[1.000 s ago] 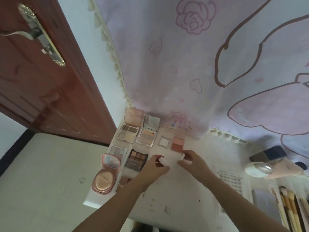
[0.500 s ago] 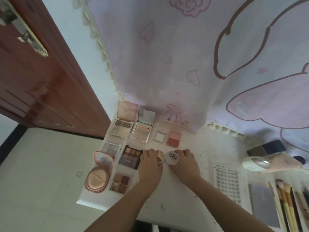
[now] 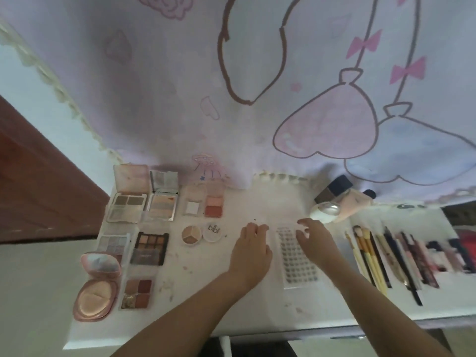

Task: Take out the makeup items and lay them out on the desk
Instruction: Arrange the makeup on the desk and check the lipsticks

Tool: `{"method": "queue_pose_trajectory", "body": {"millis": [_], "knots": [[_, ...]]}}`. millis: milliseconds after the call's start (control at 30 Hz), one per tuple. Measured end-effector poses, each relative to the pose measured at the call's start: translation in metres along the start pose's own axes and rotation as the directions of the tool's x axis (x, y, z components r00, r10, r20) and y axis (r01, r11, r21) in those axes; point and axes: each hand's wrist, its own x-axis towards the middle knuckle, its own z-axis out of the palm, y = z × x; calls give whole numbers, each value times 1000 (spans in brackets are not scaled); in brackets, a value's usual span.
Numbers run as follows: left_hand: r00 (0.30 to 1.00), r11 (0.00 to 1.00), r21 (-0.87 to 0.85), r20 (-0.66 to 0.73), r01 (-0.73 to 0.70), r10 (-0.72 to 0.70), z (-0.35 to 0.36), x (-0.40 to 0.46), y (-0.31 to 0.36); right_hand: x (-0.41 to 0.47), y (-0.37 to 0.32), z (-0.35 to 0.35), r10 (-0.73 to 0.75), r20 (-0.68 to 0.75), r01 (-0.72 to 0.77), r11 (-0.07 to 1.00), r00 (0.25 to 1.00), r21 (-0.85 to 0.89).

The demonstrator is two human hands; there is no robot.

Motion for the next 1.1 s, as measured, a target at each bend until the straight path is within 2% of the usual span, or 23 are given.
{"method": "queue_pose_trajectory", "body": {"millis": [67, 133, 267, 367, 433, 500, 600, 667, 733, 867, 1000, 1100], "knots": [[984, 997, 6, 162, 76, -76, 19, 8, 20, -2, 18, -9, 85, 10, -85, 996, 996, 21], [955, 985, 18, 244, 170, -169, 34, 10, 34, -1, 29, -9, 130, 80, -133, 990, 988, 36], [919, 954, 103, 259, 281, -298, 50, 12, 47, 7, 34, -9, 114, 197, -123, 992, 974, 33], [881, 907, 77, 218, 413, -420, 53, 15, 54, 17, 34, -11, 95, 255, -146, 971, 962, 188], [833, 853, 40, 193, 520, -518, 49, 17, 54, 22, 33, -14, 111, 318, -229, 903, 942, 363], [786, 793, -37, 168, 609, -595, 40, 17, 53, 24, 29, -16, 119, 422, -354, 765, 899, 538], [726, 686, -242, 166, 686, -668, 24, 14, 50, 19, 19, -16, 2, 567, -439, 634, 824, 636], [728, 642, -360, 205, 678, -654, 15, 9, 46, 12, 11, -17, -67, 597, -455, 582, 799, 674], [769, 597, -502, 266, 626, -581, 6, 2, 40, 4, 2, -18, -149, 600, -447, 532, 786, 719], [851, 472, -730, 297, 495, -433, -13, -16, 32, -17, -20, -19, -250, 584, -366, 576, 772, 731], [895, 362, -828, 331, 428, -299, -33, -26, 20, -35, -33, -26, -369, 614, -307, 621, 698, 722], [908, 357, -838, 350, 413, -230, -46, -34, 13, -42, -39, -28, -403, 608, -295, 609, 685, 736]]}}
